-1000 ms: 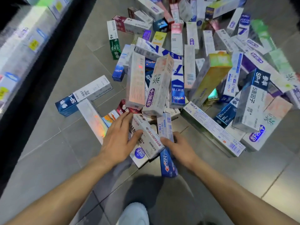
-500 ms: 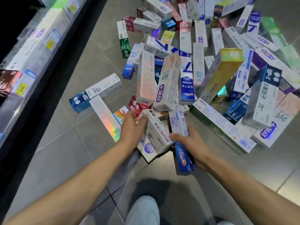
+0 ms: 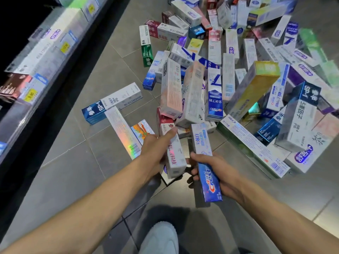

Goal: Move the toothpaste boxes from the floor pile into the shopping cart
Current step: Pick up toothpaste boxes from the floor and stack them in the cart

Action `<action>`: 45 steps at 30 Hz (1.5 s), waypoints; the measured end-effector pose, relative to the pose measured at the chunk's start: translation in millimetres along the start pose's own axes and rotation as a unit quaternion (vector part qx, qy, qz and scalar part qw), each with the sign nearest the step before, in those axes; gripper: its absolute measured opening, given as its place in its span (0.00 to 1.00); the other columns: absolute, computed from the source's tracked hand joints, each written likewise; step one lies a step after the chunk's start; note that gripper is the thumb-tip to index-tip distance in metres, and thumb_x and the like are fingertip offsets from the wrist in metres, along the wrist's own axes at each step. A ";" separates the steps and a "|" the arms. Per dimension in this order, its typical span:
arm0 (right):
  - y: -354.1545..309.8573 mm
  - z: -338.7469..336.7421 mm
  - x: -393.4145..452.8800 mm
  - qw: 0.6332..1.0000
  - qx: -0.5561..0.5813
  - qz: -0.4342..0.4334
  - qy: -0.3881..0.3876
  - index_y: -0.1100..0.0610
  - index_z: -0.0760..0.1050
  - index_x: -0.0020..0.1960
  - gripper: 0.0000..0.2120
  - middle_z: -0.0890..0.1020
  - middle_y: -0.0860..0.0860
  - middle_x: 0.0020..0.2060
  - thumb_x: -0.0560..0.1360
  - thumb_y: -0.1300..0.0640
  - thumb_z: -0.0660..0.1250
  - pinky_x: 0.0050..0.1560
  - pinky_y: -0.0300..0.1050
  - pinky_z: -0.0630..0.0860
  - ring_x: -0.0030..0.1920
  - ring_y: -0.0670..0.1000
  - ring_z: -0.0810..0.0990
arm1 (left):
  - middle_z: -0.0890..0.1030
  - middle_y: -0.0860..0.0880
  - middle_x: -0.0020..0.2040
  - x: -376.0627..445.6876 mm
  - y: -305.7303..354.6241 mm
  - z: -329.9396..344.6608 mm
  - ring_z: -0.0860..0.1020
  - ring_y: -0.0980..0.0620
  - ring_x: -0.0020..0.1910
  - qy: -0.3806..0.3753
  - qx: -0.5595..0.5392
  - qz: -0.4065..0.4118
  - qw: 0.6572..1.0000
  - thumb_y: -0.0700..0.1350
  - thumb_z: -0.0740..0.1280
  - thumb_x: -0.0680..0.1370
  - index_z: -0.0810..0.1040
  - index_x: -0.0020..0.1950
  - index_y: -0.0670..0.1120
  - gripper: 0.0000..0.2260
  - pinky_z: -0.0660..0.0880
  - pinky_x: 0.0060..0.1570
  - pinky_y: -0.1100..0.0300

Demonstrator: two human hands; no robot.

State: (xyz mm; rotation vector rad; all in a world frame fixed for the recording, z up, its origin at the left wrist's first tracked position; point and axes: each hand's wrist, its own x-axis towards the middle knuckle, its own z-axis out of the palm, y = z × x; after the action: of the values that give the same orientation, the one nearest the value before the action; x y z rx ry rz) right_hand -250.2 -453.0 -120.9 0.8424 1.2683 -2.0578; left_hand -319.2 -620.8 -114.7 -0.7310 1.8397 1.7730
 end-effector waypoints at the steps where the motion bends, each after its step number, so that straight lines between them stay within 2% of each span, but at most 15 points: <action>1: -0.4 2.1 -1.4 1.000 0.000 0.004 -0.016 0.62 0.72 0.64 0.25 0.86 0.58 0.45 0.70 0.56 0.75 0.31 0.43 0.81 0.32 0.51 0.80 | 0.86 0.46 0.38 1.0 0.7 0.6 0.85 0.52 0.33 0.000 0.009 -0.004 1.000 0.51 0.76 0.75 0.83 0.51 0.41 0.14 0.77 0.27 0.62; 4: 1.1 6.6 -1.5 0.999 0.016 0.008 -0.039 0.61 0.71 0.66 0.28 0.86 0.60 0.51 0.70 0.56 0.75 0.33 0.44 0.81 0.33 0.51 0.80 | 0.87 0.43 0.41 3.3 5.9 0.1 0.86 0.45 0.40 -0.004 0.043 -0.022 0.999 0.47 0.79 0.72 0.83 0.52 0.41 0.14 0.83 0.41 0.51; 7: -1.2 6.3 -3.7 0.999 0.019 -0.018 -0.028 0.61 0.70 0.66 0.23 0.85 0.61 0.52 0.75 0.59 0.72 0.34 0.44 0.81 0.34 0.52 0.80 | 0.85 0.43 0.40 3.0 9.2 -8.3 0.84 0.44 0.37 -0.039 0.020 -0.054 0.998 0.46 0.77 0.73 0.81 0.52 0.42 0.12 0.80 0.44 0.52; 10: -12.6 -3.4 -9.4 0.998 -0.014 -0.058 -0.003 0.60 0.71 0.65 0.20 0.85 0.61 0.51 0.75 0.59 0.71 0.35 0.45 0.81 0.35 0.53 0.81 | 0.81 0.40 0.44 0.5 5.4 -27.0 0.80 0.42 0.41 -0.086 -0.055 -0.094 0.990 0.48 0.76 0.71 0.78 0.59 0.43 0.19 0.76 0.51 0.48; 13: -24.6 -8.4 -20.3 0.996 -0.021 -0.086 0.025 0.60 0.71 0.64 0.19 0.85 0.60 0.50 0.76 0.60 0.71 0.36 0.48 0.81 0.36 0.53 0.81 | 0.80 0.37 0.53 -12.1 0.7 -47.0 0.78 0.38 0.52 -0.099 -0.102 -0.113 0.983 0.46 0.71 0.72 0.76 0.63 0.43 0.20 0.76 0.57 0.43; 15: -32.5 -5.3 -32.1 0.995 -0.018 -0.086 0.050 0.60 0.72 0.63 0.19 0.85 0.58 0.46 0.76 0.59 0.72 0.35 0.50 0.81 0.36 0.54 0.81 | 0.81 0.38 0.52 -29.0 4.9 -55.7 0.79 0.39 0.52 -0.104 -0.138 -0.108 0.979 0.43 0.65 0.74 0.77 0.62 0.43 0.17 0.75 0.61 0.41; 19: -52.8 11.2 -69.0 0.992 -0.051 -0.082 0.079 0.59 0.73 0.62 0.19 0.82 0.60 0.38 0.74 0.58 0.74 0.43 0.57 0.82 0.38 0.58 0.82 | 0.84 0.39 0.45 -77.2 39.2 -64.8 0.84 0.43 0.39 -0.105 -0.163 -0.105 0.975 0.40 0.60 0.71 0.79 0.56 0.41 0.16 0.82 0.38 0.48; 26: -156.4 69.0 -202.5 0.988 -0.051 -0.125 0.077 0.57 0.76 0.59 0.15 0.85 0.56 0.41 0.74 0.60 0.73 0.44 0.54 0.83 0.36 0.54 0.84 | 0.83 0.38 0.50 -200.6 178.8 -42.7 0.83 0.42 0.44 -0.150 -0.062 -0.078 0.984 0.47 0.70 0.71 0.81 0.57 0.43 0.17 0.82 0.42 0.50; 29: -224.4 95.3 -289.1 0.983 -0.054 -0.152 0.086 0.57 0.76 0.58 0.13 0.85 0.54 0.39 0.74 0.61 0.73 0.41 0.52 0.83 0.35 0.52 0.83 | 0.84 0.40 0.46 -269.4 252.9 -19.9 0.82 0.44 0.40 -0.165 -0.072 -0.036 0.983 0.45 0.74 0.72 0.81 0.56 0.43 0.14 0.81 0.36 0.52; 31: -272.4 111.4 -354.8 0.979 -0.054 -0.174 0.095 0.57 0.77 0.57 0.12 0.86 0.55 0.41 0.74 0.63 0.73 0.38 0.47 0.82 0.34 0.50 0.83 | 0.83 0.41 0.45 -318.9 305.5 -2.7 0.82 0.45 0.38 -0.157 -0.069 -0.029 0.985 0.44 0.74 0.71 0.80 0.60 0.42 0.18 0.80 0.38 0.52; 33: -317.2 127.9 -424.9 0.974 -0.058 -0.193 0.103 0.58 0.77 0.57 0.11 0.85 0.52 0.39 0.75 0.63 0.72 0.35 0.42 0.80 0.33 0.48 0.83 | 0.83 0.39 0.49 -371.2 358.0 10.1 0.82 0.42 0.42 -0.145 -0.059 -0.022 0.987 0.47 0.76 0.70 0.79 0.64 0.42 0.23 0.80 0.45 0.48; 36: -381.2 151.6 -529.4 0.968 -0.037 -0.218 0.118 0.58 0.78 0.56 0.08 0.85 0.50 0.37 0.78 0.60 0.69 0.34 0.43 0.79 0.33 0.49 0.82 | 0.83 0.38 0.54 -447.4 441.3 34.6 0.83 0.35 0.52 -0.146 -0.045 0.012 0.988 0.54 0.77 0.69 0.79 0.61 0.48 0.23 0.77 0.56 0.32; 39: -425.8 172.5 -620.7 0.959 0.007 -0.250 0.136 0.58 0.77 0.54 0.04 0.80 0.54 0.36 0.79 0.60 0.67 0.32 0.45 0.79 0.31 0.53 0.78 | 0.85 0.43 0.46 -518.7 516.2 62.3 0.84 0.44 0.43 -0.164 -0.031 0.086 0.982 0.49 0.74 0.72 0.76 0.62 0.45 0.21 0.81 0.46 0.46; 43: -467.0 196.9 -709.8 0.933 0.051 -0.312 0.173 0.57 0.75 0.53 0.04 0.79 0.56 0.37 0.79 0.59 0.67 0.33 0.45 0.79 0.30 0.52 0.78 | 0.84 0.39 0.52 -587.6 582.9 86.9 0.82 0.42 0.44 -0.249 -0.029 0.143 0.957 0.45 0.75 0.74 0.78 0.62 0.43 0.18 0.79 0.49 0.45; 45: -474.9 207.9 -747.1 0.916 0.081 -0.345 0.187 0.57 0.74 0.53 0.03 0.81 0.52 0.34 0.80 0.58 0.66 0.31 0.44 0.79 0.29 0.50 0.79 | 0.84 0.37 0.53 -616.4 600.0 91.7 0.83 0.42 0.43 -0.297 -0.017 0.152 0.943 0.45 0.74 0.76 0.78 0.63 0.44 0.17 0.81 0.45 0.47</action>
State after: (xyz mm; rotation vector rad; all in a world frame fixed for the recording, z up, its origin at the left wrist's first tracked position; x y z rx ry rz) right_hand -170.7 -353.4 779.5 0.9937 1.8183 -2.6644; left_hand -265.4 -488.4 738.5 0.1020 1.5553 1.9361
